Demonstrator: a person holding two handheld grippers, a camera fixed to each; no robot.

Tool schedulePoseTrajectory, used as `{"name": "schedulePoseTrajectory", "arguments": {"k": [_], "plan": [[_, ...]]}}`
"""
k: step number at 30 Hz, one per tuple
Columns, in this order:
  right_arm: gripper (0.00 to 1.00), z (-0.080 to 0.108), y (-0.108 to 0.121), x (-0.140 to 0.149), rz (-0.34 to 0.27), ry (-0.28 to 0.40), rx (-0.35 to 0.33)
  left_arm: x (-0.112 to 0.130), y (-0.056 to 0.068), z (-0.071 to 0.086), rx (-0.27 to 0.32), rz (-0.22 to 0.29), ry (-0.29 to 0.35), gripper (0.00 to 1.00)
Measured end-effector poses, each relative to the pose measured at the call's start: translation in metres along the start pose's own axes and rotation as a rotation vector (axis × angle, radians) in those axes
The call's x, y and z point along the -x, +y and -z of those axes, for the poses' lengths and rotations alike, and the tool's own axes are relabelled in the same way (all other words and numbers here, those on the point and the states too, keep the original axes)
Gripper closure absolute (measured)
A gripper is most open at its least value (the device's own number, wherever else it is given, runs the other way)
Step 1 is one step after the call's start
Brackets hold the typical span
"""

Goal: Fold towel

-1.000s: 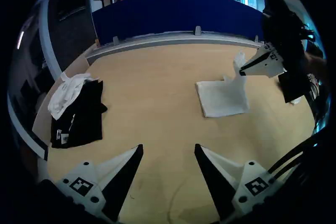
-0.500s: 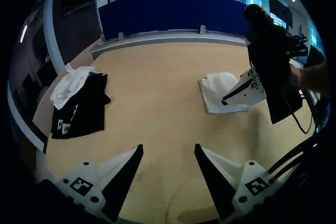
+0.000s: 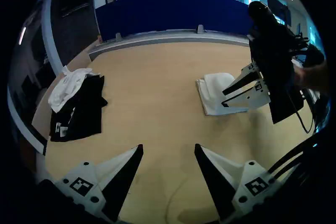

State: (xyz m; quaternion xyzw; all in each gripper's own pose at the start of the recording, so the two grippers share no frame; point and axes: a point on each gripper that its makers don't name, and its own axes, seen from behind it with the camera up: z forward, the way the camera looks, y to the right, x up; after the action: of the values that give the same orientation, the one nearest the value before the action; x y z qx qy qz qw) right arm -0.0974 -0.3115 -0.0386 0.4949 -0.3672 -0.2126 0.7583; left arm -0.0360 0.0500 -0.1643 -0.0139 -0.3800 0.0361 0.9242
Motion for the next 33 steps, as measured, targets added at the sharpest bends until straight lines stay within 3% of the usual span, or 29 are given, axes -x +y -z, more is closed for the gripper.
{"name": "schedulePoseTrajectory", "arguments": {"k": [5,21,33], "plan": [[0.32,0.006,0.005,0.001,-0.019,0.007,0.014,-0.001,0.003,-0.002,0.005,-0.002,0.0,0.1],[0.22,0.028,0.023,0.013,-0.116,0.027,0.074,-0.012,0.012,-0.003,0.022,-0.019,0.012,0.1],[0.05,0.043,0.032,0.032,-0.172,0.022,0.114,-0.019,0.014,-0.002,0.028,-0.026,0.023,0.1]]}}
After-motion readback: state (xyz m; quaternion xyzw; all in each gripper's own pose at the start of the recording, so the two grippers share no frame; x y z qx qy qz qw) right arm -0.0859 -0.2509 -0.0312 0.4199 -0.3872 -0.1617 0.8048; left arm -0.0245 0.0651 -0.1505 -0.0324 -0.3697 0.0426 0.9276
